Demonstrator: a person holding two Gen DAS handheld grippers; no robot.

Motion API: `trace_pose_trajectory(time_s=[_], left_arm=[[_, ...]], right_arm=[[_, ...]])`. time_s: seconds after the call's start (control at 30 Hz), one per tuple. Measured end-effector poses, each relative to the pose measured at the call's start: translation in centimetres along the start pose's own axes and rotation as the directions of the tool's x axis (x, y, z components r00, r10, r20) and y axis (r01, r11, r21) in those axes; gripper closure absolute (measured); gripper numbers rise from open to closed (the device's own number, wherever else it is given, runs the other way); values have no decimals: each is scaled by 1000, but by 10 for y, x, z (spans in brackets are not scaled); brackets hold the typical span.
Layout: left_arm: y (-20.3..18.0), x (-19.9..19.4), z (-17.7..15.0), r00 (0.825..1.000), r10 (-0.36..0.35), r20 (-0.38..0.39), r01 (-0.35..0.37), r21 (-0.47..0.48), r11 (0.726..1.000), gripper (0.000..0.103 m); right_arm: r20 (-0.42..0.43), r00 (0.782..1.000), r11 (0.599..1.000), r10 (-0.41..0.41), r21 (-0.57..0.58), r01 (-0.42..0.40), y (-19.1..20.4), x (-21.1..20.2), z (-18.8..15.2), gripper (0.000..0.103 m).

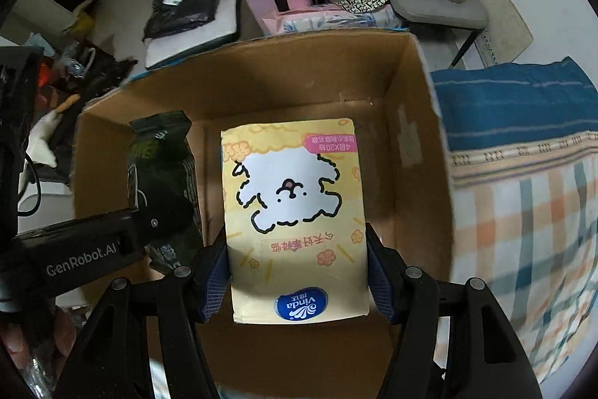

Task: Organize soft objects
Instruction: 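Lower both held packs into the cardboard box and open both grippers, then grasp the blue stick packet with the left gripper while the right grasps the red snack bag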

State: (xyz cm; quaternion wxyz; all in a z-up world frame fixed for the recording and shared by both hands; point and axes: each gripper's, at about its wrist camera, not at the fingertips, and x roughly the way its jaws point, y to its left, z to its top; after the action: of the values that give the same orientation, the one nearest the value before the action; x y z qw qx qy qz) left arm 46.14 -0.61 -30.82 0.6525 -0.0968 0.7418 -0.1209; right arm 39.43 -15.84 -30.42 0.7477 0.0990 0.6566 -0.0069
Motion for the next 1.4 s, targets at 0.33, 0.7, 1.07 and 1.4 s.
trace_pose_trajectory(time_s=[0.33, 0.7, 1.07, 1.4], left_arm=[[-5, 32, 16, 999, 6, -32, -5, 13, 1000, 68], [-9, 11, -8, 996, 87, 34, -88, 55, 995, 18], [3, -54, -65, 961, 179, 212, -197, 63, 978, 4], [7, -95, -148, 924, 206, 321, -226, 26, 974, 4]], right_arm=[[-36, 998, 998, -55, -14, 55, 7, 45, 60, 37], [-48, 997, 998, -60, -15, 59, 4, 62, 57, 34], [-14, 998, 998, -68, -10, 67, 10, 10, 10, 0], [24, 991, 991, -131, -26, 132, 27, -45, -55, 0]])
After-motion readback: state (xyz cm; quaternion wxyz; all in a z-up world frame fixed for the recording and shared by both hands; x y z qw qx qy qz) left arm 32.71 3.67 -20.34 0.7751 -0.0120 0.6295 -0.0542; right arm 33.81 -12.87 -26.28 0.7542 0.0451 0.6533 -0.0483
